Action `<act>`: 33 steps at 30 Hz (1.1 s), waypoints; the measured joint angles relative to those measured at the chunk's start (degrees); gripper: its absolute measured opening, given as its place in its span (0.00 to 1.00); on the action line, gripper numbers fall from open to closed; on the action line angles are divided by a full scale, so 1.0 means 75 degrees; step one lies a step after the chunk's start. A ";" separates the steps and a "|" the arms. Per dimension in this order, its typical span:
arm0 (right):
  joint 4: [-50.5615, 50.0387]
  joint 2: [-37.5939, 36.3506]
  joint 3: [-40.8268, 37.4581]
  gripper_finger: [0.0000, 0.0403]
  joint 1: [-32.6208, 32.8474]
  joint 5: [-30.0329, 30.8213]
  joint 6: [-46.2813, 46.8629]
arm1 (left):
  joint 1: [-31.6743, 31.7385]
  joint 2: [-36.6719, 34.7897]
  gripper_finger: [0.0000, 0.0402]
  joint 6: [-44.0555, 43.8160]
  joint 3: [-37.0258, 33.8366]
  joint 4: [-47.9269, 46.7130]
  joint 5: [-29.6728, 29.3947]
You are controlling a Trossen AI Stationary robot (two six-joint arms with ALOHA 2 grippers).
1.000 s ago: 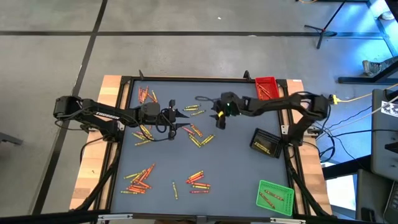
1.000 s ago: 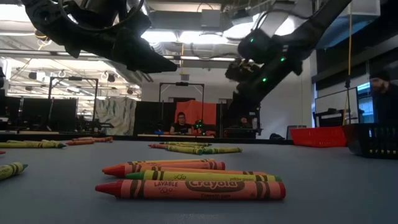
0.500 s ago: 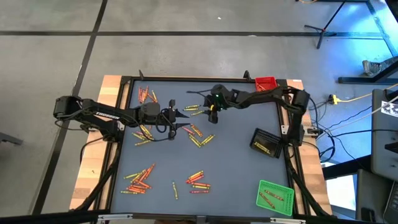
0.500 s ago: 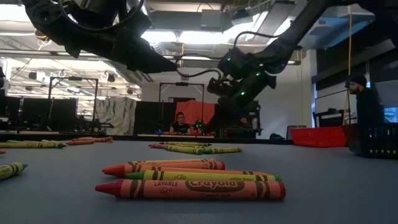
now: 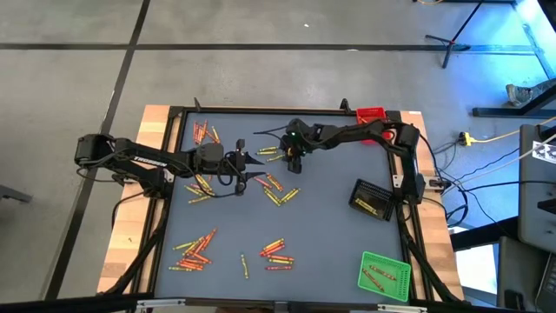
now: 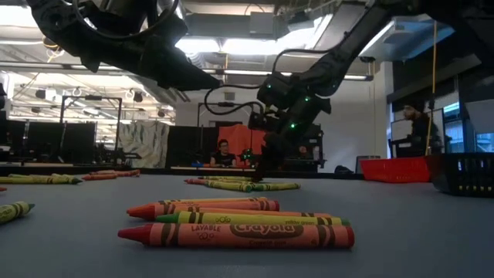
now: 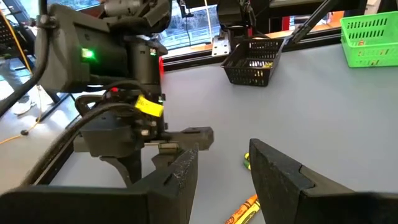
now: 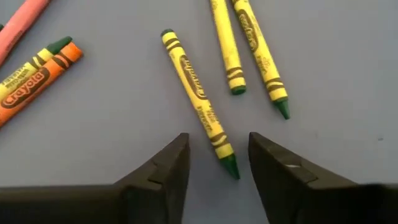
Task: Sort crayons
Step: Put the green crayon into the black basket
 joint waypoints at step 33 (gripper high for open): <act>-0.1273 -0.1283 -0.0058 0.05 0.0445 0.0224 -0.0366 | -0.0003 0.0000 0.32 -0.0006 0.0012 -0.0006 0.0002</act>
